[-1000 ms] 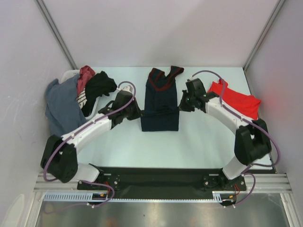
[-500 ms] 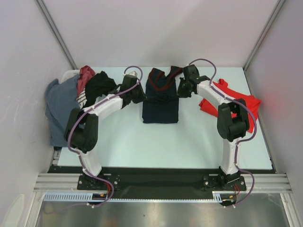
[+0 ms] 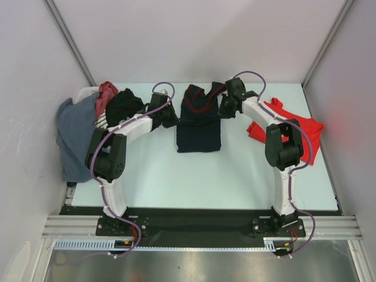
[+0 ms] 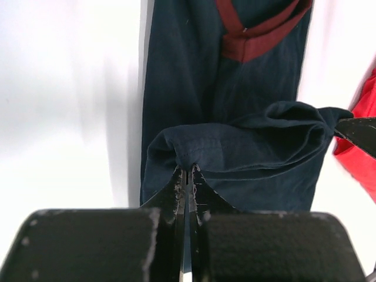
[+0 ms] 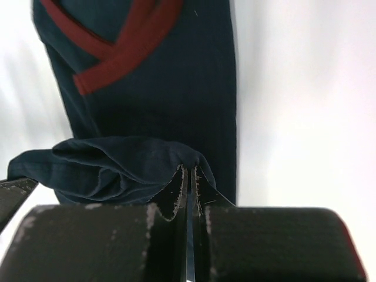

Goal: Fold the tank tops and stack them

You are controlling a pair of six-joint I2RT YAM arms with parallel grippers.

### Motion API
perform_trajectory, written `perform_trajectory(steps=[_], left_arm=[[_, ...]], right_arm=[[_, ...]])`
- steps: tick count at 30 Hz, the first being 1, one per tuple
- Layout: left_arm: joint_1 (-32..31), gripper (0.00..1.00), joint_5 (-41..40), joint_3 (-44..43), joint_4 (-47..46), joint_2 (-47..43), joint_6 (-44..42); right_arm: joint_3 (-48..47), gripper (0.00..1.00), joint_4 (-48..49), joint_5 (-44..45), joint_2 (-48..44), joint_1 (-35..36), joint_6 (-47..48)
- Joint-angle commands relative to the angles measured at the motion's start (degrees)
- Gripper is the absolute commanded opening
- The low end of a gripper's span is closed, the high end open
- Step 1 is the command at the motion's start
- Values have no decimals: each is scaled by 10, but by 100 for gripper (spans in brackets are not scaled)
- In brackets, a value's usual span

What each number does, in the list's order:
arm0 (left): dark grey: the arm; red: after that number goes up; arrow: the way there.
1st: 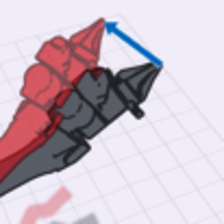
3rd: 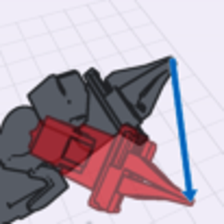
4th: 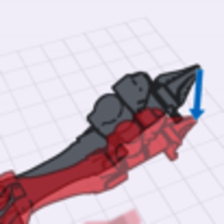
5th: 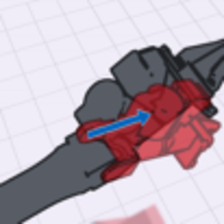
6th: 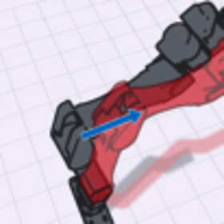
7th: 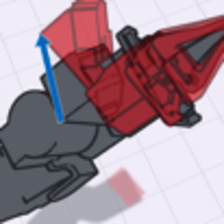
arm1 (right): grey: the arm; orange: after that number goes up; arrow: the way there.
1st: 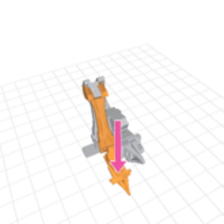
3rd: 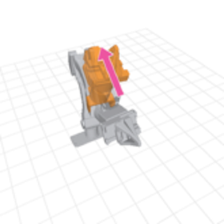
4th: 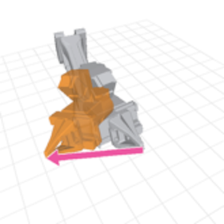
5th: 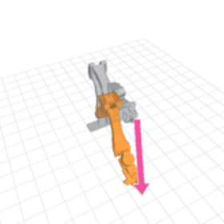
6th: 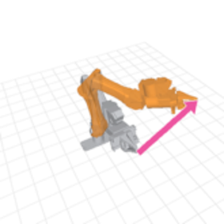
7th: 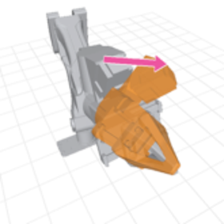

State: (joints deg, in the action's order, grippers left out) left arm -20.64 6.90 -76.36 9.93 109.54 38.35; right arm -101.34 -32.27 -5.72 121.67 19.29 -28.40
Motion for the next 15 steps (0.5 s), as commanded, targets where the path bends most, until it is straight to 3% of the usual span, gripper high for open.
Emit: perform_trajectory(steps=[1, 5, 6, 7, 8, 9, 10, 12, 15], left_arm=[[5, 0, 12, -45, -25, 8, -20], [8, 0, 35, -77, -18, 37, -22], [10, 6, 40, -91, -15, 45, -21], [10, 15, 43, -98, -12, 55, -20], [12, 28, 44, -104, -9, 57, -19], [17, 58, 47, -104, -6, 58, -19], [18, 69, 46, -102, -4, 47, -24], [22, 88, 32, -76, 1, 24, -32], [22, 92, 30, 10, -30, -55, -44]], right_arm=[[-53, 0, -2, -2, 13, -7, 11], [-88, 0, -17, 1, 37, -8, 11], [-98, 3, -19, -3, 43, -7, 12], [-102, 9, -21, -3, 49, -8, 10], [-103, 34, -20, 2, 52, -9, 7], [-99, 51, -17, 6, 49, -8, 5], [-73, 66, -9, 10, 41, -10, 4], [-23, 71, 36, 6, -7, -12, 5], [117, 72, 122, -28, -101, -23, -4]])
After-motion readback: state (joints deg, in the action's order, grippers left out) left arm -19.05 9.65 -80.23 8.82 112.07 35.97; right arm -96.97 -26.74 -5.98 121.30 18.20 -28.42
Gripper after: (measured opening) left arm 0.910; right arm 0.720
